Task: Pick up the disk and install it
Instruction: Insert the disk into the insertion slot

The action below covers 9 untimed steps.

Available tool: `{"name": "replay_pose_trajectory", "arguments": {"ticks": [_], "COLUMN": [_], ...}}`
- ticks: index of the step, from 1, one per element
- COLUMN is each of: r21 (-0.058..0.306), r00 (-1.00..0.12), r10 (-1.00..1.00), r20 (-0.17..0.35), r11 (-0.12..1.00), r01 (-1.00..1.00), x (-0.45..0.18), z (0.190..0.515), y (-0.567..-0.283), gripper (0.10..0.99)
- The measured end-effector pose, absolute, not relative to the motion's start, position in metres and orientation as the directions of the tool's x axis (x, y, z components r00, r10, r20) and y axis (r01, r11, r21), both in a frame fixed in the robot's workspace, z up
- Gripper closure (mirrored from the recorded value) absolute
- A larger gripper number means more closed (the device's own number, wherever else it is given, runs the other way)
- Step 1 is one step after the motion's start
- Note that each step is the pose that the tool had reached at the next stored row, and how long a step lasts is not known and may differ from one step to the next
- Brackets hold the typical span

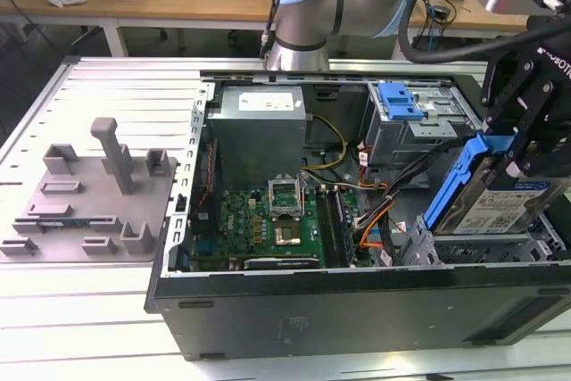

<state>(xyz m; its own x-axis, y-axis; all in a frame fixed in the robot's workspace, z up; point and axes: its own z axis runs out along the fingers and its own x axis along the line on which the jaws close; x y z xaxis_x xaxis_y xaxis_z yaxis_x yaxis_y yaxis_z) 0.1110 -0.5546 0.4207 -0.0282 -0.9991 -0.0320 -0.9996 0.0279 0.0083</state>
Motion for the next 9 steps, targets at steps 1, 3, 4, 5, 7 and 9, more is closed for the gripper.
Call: {"name": "replay_pose_trajectory", "arguments": {"ticks": [1,3,4,5,7,9], "r21": [0.008,0.008,0.008,0.008,0.008,0.008], "r00": [-0.028,-0.028,-0.028,-0.028,-0.028,-0.028], "r10": [-0.999,-0.999,-0.999,-0.999,-0.999,-0.999], "r20": [-0.032,-0.032,-0.032,-0.032,-0.032,-0.032], "r11": [0.028,0.028,0.028,0.028,0.028,0.028], "r01": [-1.000,-1.000,-1.000,-1.000,-1.000,-1.000], "x": [0.1110,0.1110,0.1110,0.1110,0.1110,0.1110], "z": [0.4196,0.4171,0.4165,0.4157,0.4146,0.4142], "y": [-0.5547,-0.5549,-0.5550,-0.5554,-0.5563,-0.5565], "gripper": [0.718,0.718,0.718,0.718,0.706,0.643]}}
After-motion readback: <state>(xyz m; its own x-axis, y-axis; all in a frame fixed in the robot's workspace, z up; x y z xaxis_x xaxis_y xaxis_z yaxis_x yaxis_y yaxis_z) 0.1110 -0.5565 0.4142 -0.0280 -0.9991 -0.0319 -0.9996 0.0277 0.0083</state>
